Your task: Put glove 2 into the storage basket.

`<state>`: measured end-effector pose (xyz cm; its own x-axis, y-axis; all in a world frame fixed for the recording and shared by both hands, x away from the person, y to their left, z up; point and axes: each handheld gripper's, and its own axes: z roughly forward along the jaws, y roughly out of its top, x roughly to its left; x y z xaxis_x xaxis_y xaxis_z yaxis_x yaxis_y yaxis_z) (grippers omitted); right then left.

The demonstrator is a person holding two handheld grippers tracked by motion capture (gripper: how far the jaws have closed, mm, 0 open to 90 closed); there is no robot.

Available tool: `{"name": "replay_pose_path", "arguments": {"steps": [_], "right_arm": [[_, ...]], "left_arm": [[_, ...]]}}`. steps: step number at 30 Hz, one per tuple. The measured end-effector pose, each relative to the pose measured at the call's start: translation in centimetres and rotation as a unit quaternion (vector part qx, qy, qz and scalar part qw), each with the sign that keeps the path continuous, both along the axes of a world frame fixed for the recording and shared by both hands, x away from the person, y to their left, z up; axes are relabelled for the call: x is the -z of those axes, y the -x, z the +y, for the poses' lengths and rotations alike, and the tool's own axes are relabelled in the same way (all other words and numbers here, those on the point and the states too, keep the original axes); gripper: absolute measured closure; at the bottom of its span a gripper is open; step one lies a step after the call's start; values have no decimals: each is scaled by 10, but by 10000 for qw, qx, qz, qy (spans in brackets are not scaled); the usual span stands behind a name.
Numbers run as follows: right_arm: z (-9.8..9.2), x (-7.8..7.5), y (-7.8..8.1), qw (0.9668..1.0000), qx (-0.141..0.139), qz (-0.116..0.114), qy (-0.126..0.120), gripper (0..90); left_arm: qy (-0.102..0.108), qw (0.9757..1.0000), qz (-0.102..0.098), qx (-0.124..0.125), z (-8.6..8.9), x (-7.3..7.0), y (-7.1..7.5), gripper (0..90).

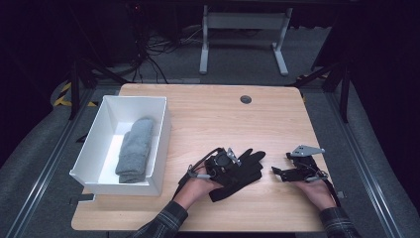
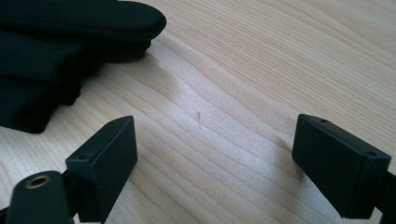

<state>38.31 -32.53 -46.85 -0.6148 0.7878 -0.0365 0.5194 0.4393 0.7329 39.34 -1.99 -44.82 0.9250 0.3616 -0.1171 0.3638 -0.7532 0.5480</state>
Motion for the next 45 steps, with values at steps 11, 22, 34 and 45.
{"name": "replay_pose_path", "arguments": {"steps": [11,22,34,45], "right_arm": [[0,0,0,10000,7,2,0,144],[0,0,0,10000,1,5,-1,144],[0,0,0,10000,13,6,-5,144],[0,0,0,10000,20,2,-3,144]], "left_arm": [[174,9987,439,203,0,0,-3,662],[60,9987,470,179,-2,-6,-3,689],[70,9998,207,-23,9,-34,-2,688],[433,9981,77,-428,30,-76,-8,680]]}}
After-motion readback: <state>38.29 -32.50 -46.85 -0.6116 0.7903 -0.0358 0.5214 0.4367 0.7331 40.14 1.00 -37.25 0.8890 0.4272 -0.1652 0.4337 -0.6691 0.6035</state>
